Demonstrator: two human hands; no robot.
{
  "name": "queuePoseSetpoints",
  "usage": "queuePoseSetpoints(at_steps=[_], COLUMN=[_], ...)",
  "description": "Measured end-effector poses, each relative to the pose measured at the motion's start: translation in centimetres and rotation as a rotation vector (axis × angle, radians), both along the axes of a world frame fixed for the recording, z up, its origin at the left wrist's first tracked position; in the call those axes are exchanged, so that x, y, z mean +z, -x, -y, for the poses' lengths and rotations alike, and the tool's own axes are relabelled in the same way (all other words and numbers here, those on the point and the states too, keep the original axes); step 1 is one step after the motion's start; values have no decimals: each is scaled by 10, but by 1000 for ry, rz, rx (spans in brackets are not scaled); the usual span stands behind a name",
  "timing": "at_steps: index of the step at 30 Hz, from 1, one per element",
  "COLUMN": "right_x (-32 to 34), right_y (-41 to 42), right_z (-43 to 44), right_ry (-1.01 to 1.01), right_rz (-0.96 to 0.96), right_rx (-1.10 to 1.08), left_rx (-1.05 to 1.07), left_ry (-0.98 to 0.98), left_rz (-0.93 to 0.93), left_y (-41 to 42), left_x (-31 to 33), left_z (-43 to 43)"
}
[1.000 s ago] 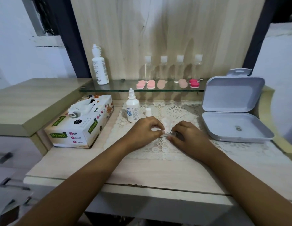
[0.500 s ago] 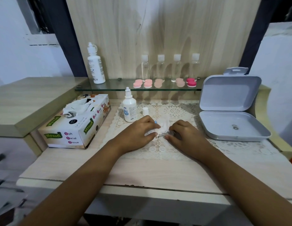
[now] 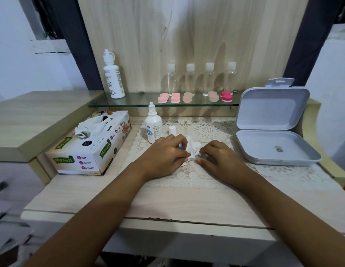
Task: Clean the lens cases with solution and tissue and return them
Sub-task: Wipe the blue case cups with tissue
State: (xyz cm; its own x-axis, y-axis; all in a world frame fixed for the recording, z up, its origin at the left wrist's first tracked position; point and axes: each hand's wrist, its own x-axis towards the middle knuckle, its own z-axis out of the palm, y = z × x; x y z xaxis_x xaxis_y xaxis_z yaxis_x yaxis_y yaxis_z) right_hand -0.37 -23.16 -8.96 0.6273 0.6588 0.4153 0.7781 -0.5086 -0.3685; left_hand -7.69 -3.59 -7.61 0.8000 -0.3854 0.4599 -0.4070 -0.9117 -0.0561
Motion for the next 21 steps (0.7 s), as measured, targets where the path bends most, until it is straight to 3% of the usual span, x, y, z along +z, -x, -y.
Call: queuePoseSetpoints(at_steps=[7, 15, 21], right_x=[0, 2, 1], right_y=[0, 0, 1], right_z=[-1, 0, -1], right_ry=[6, 31, 50], right_rz=[-13, -22, -30], right_rx=[-2, 7, 14], left_rx=[3, -20, 31], left_ry=[-92, 278, 13], left_rz=[102, -92, 37], left_y=[0, -7, -2], left_x=[0, -13, -9], left_z=[4, -2, -1])
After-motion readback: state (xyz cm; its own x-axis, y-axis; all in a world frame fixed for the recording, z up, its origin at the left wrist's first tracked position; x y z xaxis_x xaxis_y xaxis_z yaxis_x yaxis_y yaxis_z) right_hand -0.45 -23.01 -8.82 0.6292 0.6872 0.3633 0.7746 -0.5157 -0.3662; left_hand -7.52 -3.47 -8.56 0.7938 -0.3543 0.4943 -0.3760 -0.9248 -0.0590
